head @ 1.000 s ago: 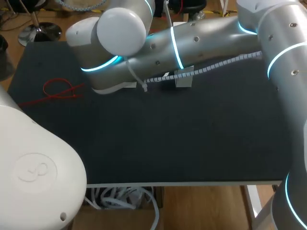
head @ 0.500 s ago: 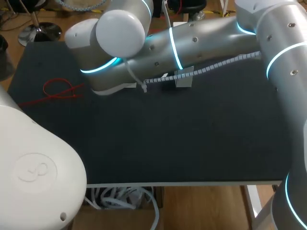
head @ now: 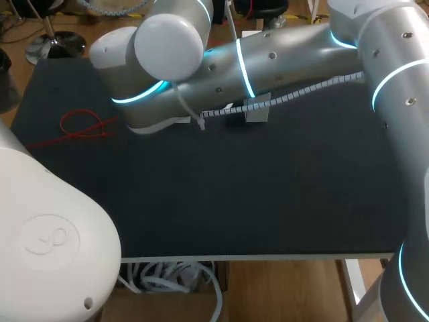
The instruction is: Grab the tape and strap the tape.
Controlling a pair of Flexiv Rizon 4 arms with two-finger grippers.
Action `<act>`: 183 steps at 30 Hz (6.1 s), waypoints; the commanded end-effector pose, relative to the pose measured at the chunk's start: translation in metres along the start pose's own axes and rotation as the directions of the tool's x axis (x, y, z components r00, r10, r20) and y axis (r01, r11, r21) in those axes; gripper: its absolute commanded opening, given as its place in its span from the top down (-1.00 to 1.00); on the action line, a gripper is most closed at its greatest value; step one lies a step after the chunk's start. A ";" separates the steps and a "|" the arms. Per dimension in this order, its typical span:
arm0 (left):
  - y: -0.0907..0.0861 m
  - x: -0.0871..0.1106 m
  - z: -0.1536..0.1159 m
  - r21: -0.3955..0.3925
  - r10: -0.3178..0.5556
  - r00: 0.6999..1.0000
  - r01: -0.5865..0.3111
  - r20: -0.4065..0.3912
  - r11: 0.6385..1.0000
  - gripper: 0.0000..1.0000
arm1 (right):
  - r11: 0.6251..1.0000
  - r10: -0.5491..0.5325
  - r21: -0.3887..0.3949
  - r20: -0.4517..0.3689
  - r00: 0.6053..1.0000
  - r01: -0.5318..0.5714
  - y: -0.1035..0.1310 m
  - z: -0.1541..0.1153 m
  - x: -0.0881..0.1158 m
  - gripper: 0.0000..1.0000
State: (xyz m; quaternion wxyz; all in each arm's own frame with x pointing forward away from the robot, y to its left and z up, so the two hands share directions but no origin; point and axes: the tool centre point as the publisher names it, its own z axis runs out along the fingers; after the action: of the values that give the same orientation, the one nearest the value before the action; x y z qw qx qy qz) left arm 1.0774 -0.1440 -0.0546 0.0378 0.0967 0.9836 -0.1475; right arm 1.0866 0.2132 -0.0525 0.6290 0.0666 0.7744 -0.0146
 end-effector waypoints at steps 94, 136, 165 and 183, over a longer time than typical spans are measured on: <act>-0.001 0.000 -0.001 -0.004 -0.001 1.000 0.001 -0.002 1.000 1.00 | 0.993 -0.019 -0.114 -0.011 1.000 0.018 0.033 -0.005 -0.001 1.00; -0.001 0.000 -0.001 -0.004 -0.001 1.000 0.001 -0.002 1.000 1.00 | 0.991 -0.012 -0.136 -0.041 0.999 0.007 -0.025 -0.008 -0.005 -1.00; 0.071 0.077 -0.030 -0.062 -0.327 0.933 0.339 0.148 0.939 1.00 | 0.974 -0.047 -0.226 -0.078 0.996 0.028 -0.080 0.009 0.001 -1.00; 0.211 0.102 -0.123 -0.230 -0.518 0.811 0.577 0.272 0.783 1.00 | 0.973 -0.034 -0.228 -0.085 0.996 0.013 -0.035 0.008 0.001 -1.00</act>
State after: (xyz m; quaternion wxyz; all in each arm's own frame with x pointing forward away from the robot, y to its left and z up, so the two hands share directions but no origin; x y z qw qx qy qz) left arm 1.0172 0.0950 -0.0118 0.1063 -0.2161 0.9706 -0.0019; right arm 1.0899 0.1686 -0.0597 0.5999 -0.0245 0.7952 0.0846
